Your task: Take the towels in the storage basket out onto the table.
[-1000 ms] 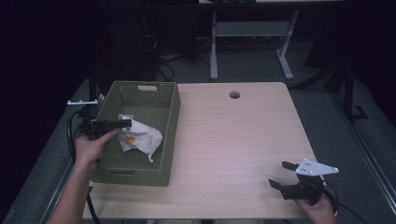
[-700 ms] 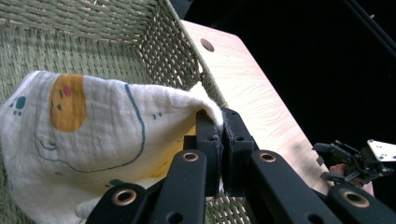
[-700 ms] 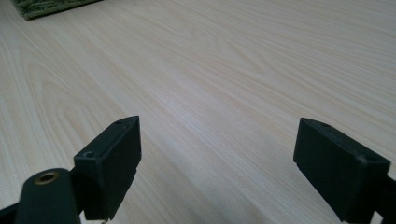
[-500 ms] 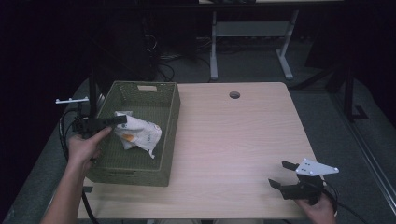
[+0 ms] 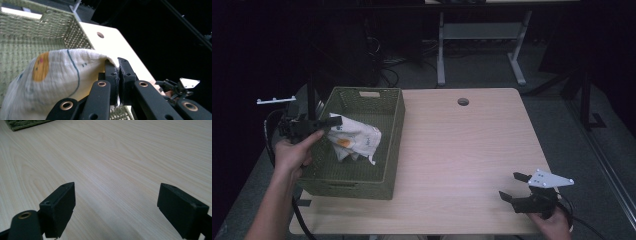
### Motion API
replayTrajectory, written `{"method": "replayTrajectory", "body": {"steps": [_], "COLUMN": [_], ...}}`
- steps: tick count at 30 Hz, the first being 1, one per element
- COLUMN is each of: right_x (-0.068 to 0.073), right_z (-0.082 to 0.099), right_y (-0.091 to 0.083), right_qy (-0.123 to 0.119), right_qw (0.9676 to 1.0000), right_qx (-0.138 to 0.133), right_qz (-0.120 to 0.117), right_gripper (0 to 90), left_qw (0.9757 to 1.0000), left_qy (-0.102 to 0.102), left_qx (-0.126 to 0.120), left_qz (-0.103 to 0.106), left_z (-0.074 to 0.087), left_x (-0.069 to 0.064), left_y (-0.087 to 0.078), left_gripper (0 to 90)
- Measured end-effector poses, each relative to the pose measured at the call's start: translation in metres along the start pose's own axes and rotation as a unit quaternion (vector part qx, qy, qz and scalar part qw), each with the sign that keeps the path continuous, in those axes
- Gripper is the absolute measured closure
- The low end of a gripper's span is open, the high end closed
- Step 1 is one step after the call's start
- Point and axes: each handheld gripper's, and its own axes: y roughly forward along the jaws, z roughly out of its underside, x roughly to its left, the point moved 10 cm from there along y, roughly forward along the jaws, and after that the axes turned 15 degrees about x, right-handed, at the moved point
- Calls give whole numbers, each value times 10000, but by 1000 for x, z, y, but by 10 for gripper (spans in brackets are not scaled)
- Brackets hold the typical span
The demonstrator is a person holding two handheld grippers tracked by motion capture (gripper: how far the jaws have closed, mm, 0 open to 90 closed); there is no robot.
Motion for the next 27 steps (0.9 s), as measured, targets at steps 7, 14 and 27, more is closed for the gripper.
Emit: {"method": "replayTrajectory", "body": {"steps": [7,14,27], "right_x": [-1,-1,-2], "right_z": [0,0,0], "right_y": [-1,-1,-1], "right_qy": [5,8,17], "right_qw": [10000,10000,10000], "right_qx": [-13,-13,-33], "right_qz": [4,0,14], "right_gripper": [144,144,144], "left_qw": [9999,9994,9974], "left_qy": [133,283,626], "left_qx": [-53,-115,-104], "left_qz": [60,179,347], "left_z": [-12,-23,-41], "left_x": [-17,-37,-74], "left_y": [-7,-10,-8], "left_gripper": [870,870,870]}}
